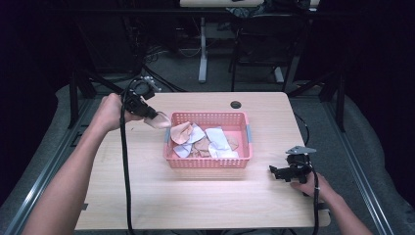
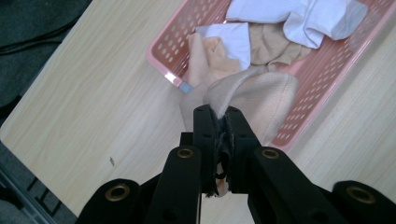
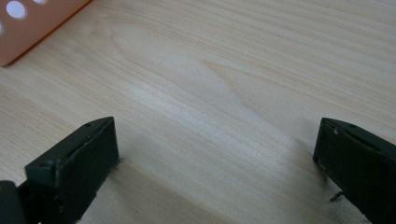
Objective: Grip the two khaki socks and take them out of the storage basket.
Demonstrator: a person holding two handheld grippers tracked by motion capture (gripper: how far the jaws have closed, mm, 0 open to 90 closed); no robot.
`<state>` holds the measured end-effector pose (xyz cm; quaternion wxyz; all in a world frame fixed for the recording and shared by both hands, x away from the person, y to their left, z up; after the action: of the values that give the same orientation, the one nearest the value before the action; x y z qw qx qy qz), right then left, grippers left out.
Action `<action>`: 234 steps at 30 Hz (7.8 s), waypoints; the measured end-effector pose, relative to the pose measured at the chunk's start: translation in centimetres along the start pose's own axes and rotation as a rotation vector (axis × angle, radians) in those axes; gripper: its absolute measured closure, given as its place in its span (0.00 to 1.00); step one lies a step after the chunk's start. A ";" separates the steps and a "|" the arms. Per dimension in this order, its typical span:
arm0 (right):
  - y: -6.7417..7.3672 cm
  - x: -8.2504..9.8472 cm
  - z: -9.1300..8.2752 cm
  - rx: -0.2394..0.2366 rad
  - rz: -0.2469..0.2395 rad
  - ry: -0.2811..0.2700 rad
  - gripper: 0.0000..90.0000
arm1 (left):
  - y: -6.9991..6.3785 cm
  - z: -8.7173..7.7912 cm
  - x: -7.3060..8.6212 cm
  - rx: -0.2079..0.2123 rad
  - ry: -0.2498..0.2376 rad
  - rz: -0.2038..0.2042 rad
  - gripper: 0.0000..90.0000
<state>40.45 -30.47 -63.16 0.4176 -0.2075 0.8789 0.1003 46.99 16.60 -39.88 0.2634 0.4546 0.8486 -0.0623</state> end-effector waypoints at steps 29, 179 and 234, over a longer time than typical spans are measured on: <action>0.0 0.0 0.0 -0.002 0.003 -0.003 0.00 | 5.7 1.4 9.7 -0.096 0.050 -0.290 0.94; 0.0 0.0 0.0 -0.002 -0.002 0.000 0.00 | 0.1 17.7 -2.6 0.037 0.002 -0.149 0.47; 0.0 0.0 0.0 -0.003 -0.002 0.001 0.00 | -0.3 9.4 -3.9 -0.026 -0.100 -0.088 0.97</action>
<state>40.45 -30.46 -63.15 0.4171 -0.2088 0.8788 0.1010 52.22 10.31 -45.97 0.3084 0.4099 0.8542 -0.0854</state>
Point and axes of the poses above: each handheld gripper's, and its own axes: z roughly forward along the jaws, x roughly out of its underside, y roughly to its left, the point moved 6 cm from there along z, roughly forward along the jaws, and after that the axes turned 6 degrees about -y, right-handed, at the moved point
